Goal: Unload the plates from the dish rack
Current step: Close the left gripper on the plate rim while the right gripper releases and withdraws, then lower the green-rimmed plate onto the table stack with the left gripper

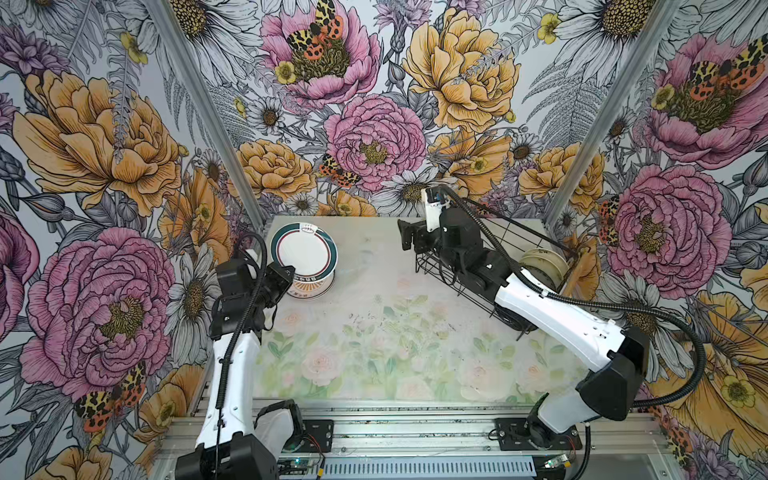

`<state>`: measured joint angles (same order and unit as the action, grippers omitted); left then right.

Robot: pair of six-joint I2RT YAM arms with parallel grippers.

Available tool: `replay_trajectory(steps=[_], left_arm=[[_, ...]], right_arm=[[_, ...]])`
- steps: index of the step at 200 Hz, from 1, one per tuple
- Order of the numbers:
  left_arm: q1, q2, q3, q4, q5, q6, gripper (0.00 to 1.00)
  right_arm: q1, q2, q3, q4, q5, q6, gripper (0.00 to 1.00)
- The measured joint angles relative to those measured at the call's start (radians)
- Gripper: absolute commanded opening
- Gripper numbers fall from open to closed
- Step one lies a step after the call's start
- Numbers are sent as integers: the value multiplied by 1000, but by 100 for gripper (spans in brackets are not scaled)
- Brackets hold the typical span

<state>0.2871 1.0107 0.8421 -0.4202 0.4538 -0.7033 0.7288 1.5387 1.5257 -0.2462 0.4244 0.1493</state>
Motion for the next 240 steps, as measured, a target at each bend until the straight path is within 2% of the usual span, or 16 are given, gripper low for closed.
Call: replay_trajectory(steps=[17, 31, 55, 75, 140, 240], left_arm=[[10, 37, -11, -29, -66, 0, 0], [12, 78, -21, -29, -106, -4, 0], [12, 175, -23, -24, -156, -15, 0], [12, 245, -23, -17, -177, -26, 0], [13, 386, -19, 67, -166, -60, 0], [13, 469, -19, 178, -107, -111, 5]], right_arm=[[-10, -5, -11, -11, 197, -85, 100], [-19, -5, -39, -24, 307, -120, 99], [-31, -4, -97, -52, 451, -151, 99], [-37, -4, -129, -63, 518, -160, 100], [-63, 23, -169, -88, 532, -158, 99], [-66, 50, -169, -121, 456, -126, 99]])
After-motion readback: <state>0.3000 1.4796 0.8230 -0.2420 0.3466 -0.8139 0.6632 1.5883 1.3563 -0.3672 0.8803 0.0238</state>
